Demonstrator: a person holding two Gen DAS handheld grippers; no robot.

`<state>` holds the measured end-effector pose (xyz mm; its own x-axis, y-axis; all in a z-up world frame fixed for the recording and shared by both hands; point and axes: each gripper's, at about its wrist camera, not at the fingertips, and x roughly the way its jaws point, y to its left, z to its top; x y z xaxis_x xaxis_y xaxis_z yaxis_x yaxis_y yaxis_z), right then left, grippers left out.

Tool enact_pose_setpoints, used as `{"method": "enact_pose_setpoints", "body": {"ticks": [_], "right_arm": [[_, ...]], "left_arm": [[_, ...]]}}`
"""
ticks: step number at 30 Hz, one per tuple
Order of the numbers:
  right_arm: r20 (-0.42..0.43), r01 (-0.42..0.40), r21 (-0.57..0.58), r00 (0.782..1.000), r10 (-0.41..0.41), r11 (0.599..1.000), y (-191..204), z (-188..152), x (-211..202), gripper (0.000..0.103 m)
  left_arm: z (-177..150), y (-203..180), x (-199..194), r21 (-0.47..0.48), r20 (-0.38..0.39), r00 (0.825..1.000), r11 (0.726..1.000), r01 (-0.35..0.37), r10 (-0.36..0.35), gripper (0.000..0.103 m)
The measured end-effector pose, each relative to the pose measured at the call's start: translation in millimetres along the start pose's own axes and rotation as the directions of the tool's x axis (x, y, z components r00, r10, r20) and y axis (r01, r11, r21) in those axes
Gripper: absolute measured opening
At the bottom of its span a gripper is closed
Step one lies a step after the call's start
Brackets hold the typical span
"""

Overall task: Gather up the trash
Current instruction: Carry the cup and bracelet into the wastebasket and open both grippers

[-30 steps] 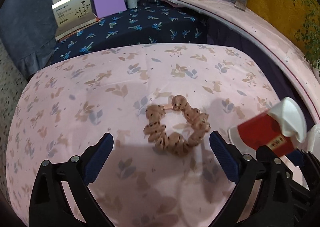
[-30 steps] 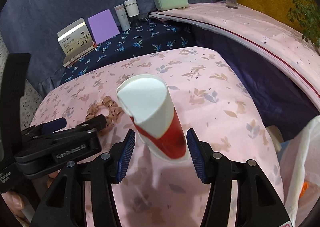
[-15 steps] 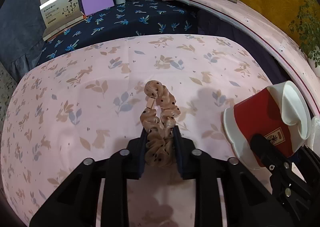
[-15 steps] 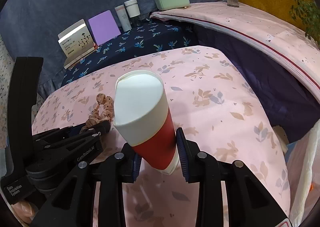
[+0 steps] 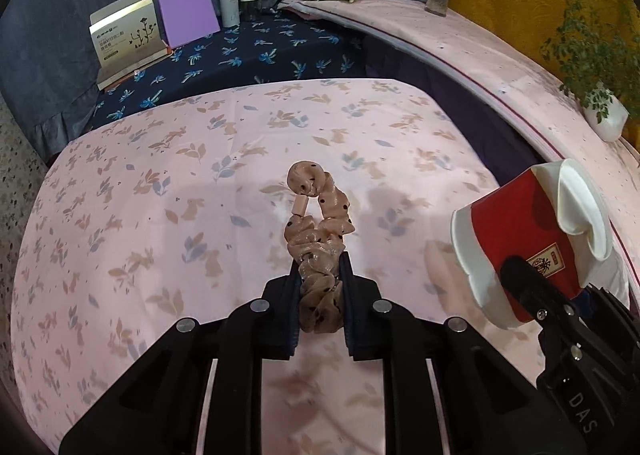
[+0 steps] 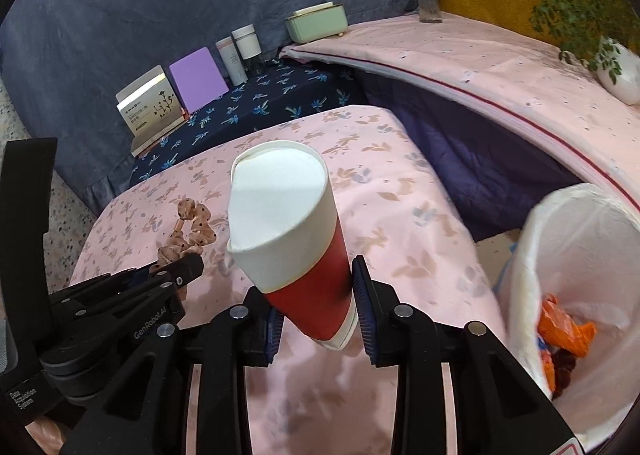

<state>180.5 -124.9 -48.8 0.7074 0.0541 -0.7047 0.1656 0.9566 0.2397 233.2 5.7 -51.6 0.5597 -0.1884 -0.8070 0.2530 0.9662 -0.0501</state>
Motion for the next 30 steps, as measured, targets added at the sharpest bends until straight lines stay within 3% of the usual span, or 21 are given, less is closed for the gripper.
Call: {"method": "enact_pose_setpoints", "body": {"ticks": [14, 30], "right_arm": [[0.095, 0.041, 0.078, 0.994, -0.049, 0.996, -58.9, -24.9, -90.0, 0.03], [0.146, 0.14, 0.238, 0.973, -0.178, 0.961, -163.6, -47.1, -146.7, 0.03]], "left_arm": [[-36.8, -86.4, -66.1, 0.111, 0.042, 0.998, 0.993, 0.05, -0.055, 0.016], [-51.3, -194.4, -79.5, 0.262, 0.018, 0.986, 0.952, 0.158, -0.169, 0.016]]}}
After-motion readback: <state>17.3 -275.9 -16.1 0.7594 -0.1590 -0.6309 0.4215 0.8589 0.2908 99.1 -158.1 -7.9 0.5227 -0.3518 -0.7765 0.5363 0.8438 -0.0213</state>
